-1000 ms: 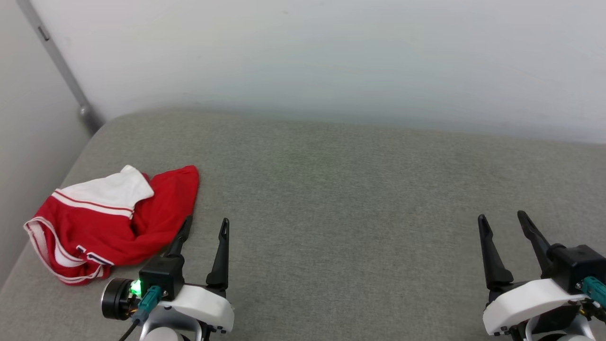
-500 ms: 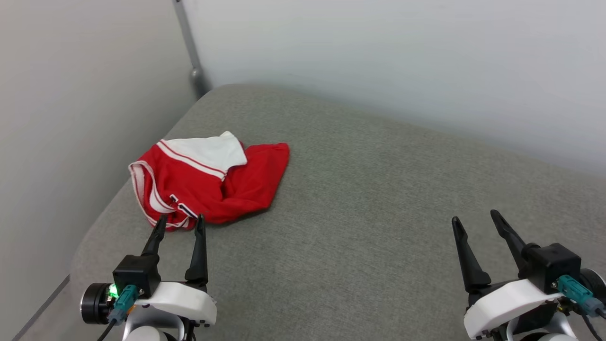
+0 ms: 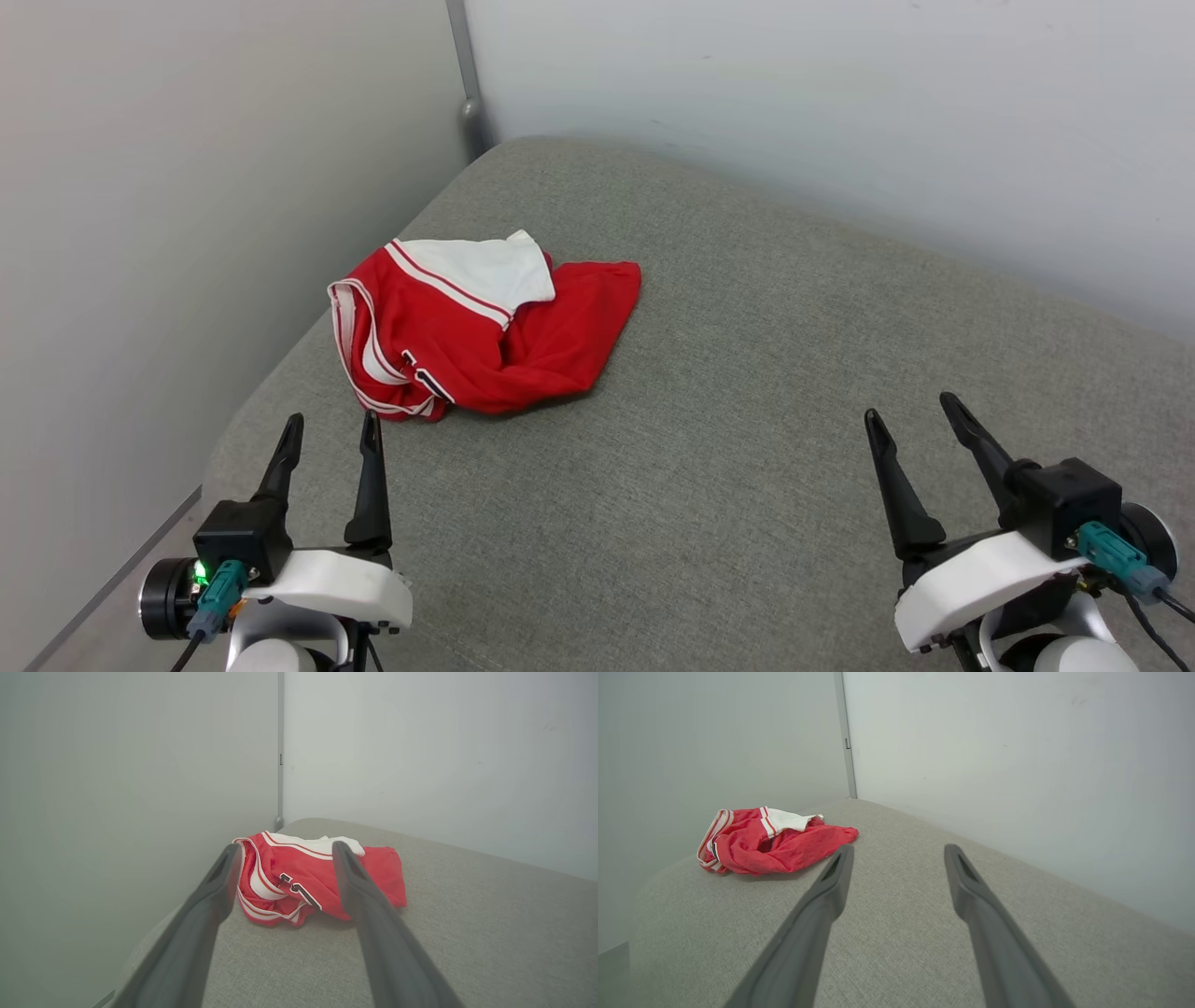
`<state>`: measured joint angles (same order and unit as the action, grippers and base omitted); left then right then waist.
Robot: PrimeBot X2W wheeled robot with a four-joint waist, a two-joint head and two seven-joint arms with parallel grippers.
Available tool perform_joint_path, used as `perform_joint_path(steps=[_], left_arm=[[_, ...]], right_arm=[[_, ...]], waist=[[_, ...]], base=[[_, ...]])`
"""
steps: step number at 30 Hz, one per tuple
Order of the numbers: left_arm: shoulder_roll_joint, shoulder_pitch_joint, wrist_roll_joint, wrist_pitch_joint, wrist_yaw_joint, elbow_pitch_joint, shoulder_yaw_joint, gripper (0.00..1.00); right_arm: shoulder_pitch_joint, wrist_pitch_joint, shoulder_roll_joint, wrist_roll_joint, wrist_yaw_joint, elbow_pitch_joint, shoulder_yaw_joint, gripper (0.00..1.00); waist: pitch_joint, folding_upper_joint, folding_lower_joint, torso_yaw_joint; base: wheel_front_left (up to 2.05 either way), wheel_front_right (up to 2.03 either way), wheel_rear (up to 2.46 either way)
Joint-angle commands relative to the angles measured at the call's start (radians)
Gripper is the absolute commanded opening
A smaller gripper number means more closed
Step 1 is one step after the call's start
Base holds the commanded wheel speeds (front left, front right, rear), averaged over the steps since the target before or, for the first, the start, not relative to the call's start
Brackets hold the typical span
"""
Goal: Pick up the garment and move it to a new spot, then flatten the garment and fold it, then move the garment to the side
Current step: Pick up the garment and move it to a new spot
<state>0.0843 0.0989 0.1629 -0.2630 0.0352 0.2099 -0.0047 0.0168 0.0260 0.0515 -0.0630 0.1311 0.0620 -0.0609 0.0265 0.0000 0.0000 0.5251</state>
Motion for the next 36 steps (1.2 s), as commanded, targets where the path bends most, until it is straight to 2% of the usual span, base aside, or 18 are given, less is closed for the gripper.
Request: perform_joint_path(steps=[1, 9, 13, 17, 23, 24, 26, 28, 36], left_arm=[[-0.003, -0.001, -0.002, -0.003, 0.002, -0.005, 0.003, 1.0], [-0.002, 0.074, -0.008, -0.003, 0.016, 0.023, -0.003, 1.0], [0.011, 0.174, 0.017, 0.006, 0.025, 0.049, 0.013, 1.0], [0.054, 0.309, 0.055, 0.086, 0.043, 0.082, 0.036, 1.0], [0.137, 0.494, 0.131, 0.364, 0.065, 0.141, 0.054, 1.0], [0.137, 0.494, 0.131, 0.364, 0.065, 0.141, 0.054, 1.0], [0.157, 0.531, 0.183, 0.506, 0.071, 0.188, 0.063, 1.0], [0.192, 0.578, 0.219, 0.601, 0.078, 0.207, 0.07, 1.0], [0.273, 0.615, 0.315, 0.92, 0.074, 0.351, 0.1, 1.0]], right_arm=[[0.008, -0.003, -0.002, 0.003, -0.001, -0.005, 0.001, 1.0], [0.016, 0.008, -0.002, 0.012, -0.001, 0.004, 0.01, 1.0], [0.039, 0.027, -0.001, 0.023, -0.001, 0.019, 0.013, 1.0], [0.078, 0.039, -0.002, 0.044, -0.001, 0.029, 0.011, 1.0], [0.133, 0.037, 0.0, 0.061, -0.001, 0.037, 0.013, 1.0], [0.133, 0.037, 0.0, 0.061, -0.001, 0.037, 0.013, 1.0], [0.153, 0.031, 0.001, 0.065, -0.001, 0.038, 0.013, 1.0], [0.171, 0.022, 0.002, 0.065, -0.001, 0.032, 0.015, 1.0], [0.239, -0.011, 0.001, 0.056, -0.001, 0.001, 0.006, 1.0]], waist=[[0.002, 0.0, 0.0, 0.002], [0.031, 0.0, 0.0, -0.004], [0.088, 0.0, 0.0, -0.051], [0.161, 0.0, 0.0, -0.113], [0.279, 0.0, 0.0, -0.204], [0.279, 0.0, 0.0, -0.204], [0.319, 0.0, 0.0, -0.232], [0.353, 0.0, 0.0, -0.257], [0.461, 0.0, 0.0, -0.326]], base=[[0.0, 0.0, 0.0], [0.0, 0.0, 0.0], [0.0, 0.0, 0.0], [0.0, 0.0, 0.0], [0.0, 0.0, 0.0], [0.0, 0.0, 0.0], [0.0, 0.0, 0.0], [0.0, 0.0, 0.0], [0.0, 0.0, 0.0]])
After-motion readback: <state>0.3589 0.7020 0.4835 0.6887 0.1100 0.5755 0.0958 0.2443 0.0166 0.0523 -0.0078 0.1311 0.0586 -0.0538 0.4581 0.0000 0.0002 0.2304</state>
